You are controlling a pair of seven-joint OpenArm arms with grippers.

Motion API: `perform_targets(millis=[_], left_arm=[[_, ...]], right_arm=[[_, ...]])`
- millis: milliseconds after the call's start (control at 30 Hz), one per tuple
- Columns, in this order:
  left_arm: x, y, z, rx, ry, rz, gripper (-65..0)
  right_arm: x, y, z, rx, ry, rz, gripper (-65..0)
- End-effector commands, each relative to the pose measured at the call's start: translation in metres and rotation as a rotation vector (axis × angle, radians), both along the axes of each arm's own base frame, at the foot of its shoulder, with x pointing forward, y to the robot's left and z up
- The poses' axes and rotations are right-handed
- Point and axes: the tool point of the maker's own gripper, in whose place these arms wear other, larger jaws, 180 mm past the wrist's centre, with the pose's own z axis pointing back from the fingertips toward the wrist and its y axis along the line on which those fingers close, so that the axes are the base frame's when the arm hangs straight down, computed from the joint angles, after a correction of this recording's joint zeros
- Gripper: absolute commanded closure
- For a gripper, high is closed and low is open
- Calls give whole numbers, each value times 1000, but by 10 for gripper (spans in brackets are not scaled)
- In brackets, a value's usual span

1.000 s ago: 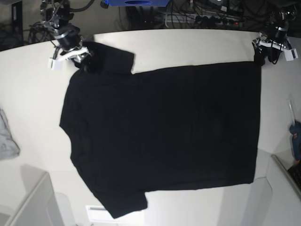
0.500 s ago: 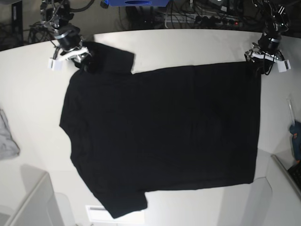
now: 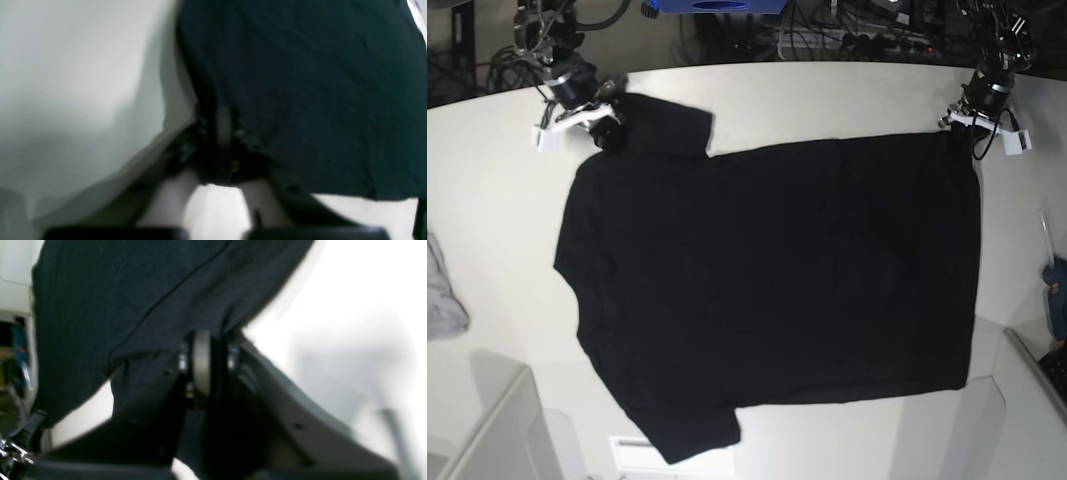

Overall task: Fold the T-shirt properly
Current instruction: 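Pull both grasped shoulder corners toward the robot to straighten the shirt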

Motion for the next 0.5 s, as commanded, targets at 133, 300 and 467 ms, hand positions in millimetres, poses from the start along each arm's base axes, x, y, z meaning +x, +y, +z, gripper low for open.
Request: perform_targets(millis=[133,300,467], left_arm=[[-2,7,4,24,3,-8,0],[-9,13,6,46,18,-19,0],[-20,17,4,60,46,-31,0]], right_arm=[[-35,-4,-34,-45,188,33,0],[-38,-3,-34,-45,191,35,0],[-46,2,-17,-53,163,54,0]])
